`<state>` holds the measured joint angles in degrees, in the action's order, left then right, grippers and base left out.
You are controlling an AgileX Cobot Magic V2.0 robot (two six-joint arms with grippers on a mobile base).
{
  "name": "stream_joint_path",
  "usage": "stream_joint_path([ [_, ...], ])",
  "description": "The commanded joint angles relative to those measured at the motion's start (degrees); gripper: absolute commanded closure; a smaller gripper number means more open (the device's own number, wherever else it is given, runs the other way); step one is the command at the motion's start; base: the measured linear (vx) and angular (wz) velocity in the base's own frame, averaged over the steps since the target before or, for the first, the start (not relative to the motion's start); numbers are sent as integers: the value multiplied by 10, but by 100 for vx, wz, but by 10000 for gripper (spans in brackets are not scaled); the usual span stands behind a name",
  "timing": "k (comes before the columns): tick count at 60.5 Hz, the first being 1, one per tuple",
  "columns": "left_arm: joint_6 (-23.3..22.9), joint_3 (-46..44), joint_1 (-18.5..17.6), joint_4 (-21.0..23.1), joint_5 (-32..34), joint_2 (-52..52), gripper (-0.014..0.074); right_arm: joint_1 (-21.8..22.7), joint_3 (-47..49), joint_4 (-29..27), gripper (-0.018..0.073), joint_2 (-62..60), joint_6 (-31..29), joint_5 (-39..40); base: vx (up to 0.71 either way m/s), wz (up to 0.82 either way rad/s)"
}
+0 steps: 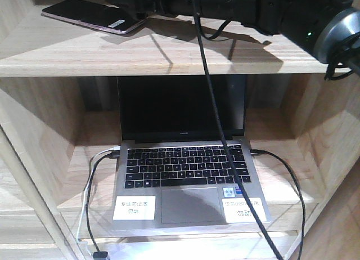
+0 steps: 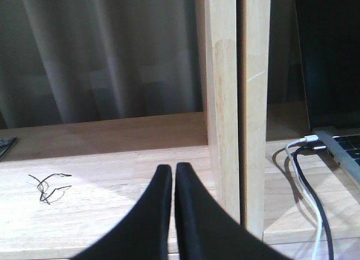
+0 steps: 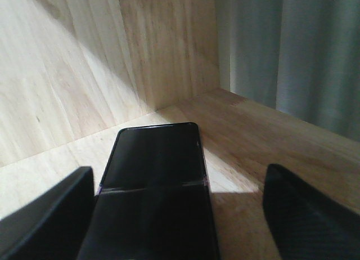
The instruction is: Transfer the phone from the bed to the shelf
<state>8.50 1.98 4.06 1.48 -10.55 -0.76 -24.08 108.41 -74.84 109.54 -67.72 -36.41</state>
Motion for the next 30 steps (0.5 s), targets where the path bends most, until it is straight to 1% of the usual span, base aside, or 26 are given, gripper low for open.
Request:
stream_joint_path([
  [1,-3,-13,-1,5,41,-8,595,2,19,-22,48,-49,2,8,0,0],
  [7,-3,-13,-1,5,41,-8,595,2,19,-20,145,-62,6,8,0,0],
  [11,-3,-13,-1,5,41,-8,595,2,19,-10,270,-71,10,8,0,0],
  [14,-3,-13,-1,5,41,-8,595,2,19,4,377,-80,14,8,0,0],
  [15,-3,-13,-1,5,41,-8,595,2,19,10,425,-83,14,8,0,0],
  [18,-3,-13,-1,5,41,-8,595,2,19,23,522,-90,16,8,0,0],
  [19,-3,-13,-1,5,41,-8,595,2,19,27,570,-93,17,8,0,0],
  [24,-3,-13,-1,5,41,-8,595,2,19,45,573,-100,30,9,0,0],
  [30,-3,-13,-1,5,41,-8,595,2,17,81,566,-110,67,22,0,0],
])
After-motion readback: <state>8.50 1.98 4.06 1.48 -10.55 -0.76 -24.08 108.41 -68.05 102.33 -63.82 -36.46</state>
